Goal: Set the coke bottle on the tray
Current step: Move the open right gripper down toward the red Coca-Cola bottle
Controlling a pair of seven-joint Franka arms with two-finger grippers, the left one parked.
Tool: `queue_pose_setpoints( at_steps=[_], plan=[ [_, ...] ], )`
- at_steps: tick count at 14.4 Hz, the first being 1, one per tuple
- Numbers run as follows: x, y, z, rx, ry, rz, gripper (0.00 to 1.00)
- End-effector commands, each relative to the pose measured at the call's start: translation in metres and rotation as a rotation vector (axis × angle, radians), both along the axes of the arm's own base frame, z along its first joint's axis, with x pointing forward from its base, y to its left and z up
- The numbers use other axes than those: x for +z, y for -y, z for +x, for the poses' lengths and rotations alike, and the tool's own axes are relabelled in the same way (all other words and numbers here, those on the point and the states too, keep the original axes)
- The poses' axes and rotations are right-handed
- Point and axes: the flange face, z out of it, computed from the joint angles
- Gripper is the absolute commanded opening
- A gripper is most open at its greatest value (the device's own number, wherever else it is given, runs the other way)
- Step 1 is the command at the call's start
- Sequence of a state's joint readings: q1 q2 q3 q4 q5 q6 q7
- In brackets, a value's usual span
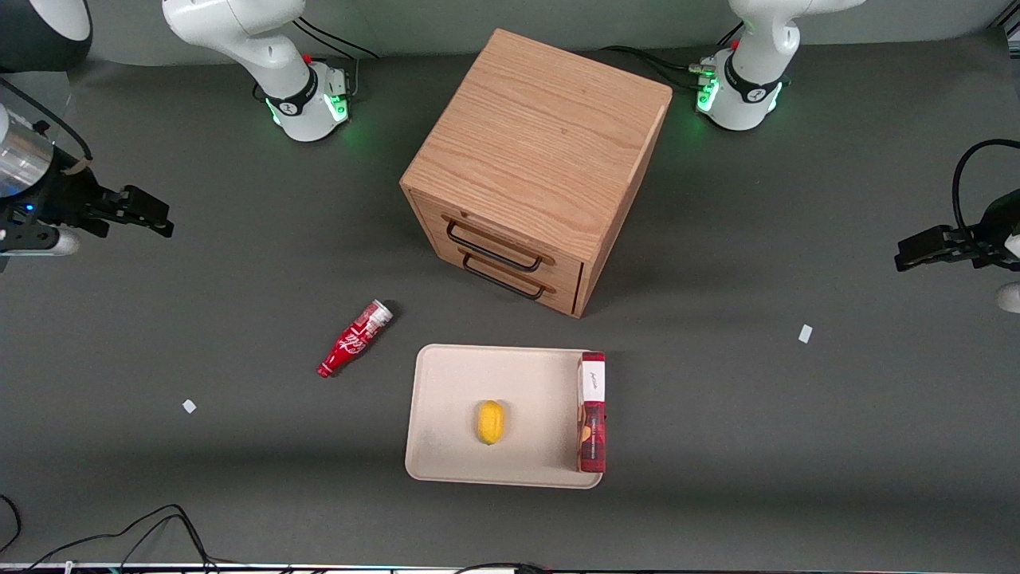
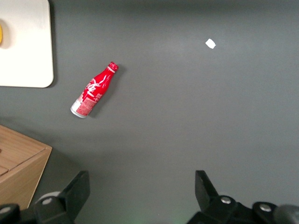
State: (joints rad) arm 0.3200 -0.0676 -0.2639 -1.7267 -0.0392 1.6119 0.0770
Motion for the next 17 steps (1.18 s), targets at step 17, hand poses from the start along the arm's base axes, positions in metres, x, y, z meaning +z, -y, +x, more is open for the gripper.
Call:
queue_pose_setpoints(
  at_steps=[17],
  plan=[
    [-0.238, -0.138, 0.056, -0.675, 0.012, 0.009, 1.0]
  ],
)
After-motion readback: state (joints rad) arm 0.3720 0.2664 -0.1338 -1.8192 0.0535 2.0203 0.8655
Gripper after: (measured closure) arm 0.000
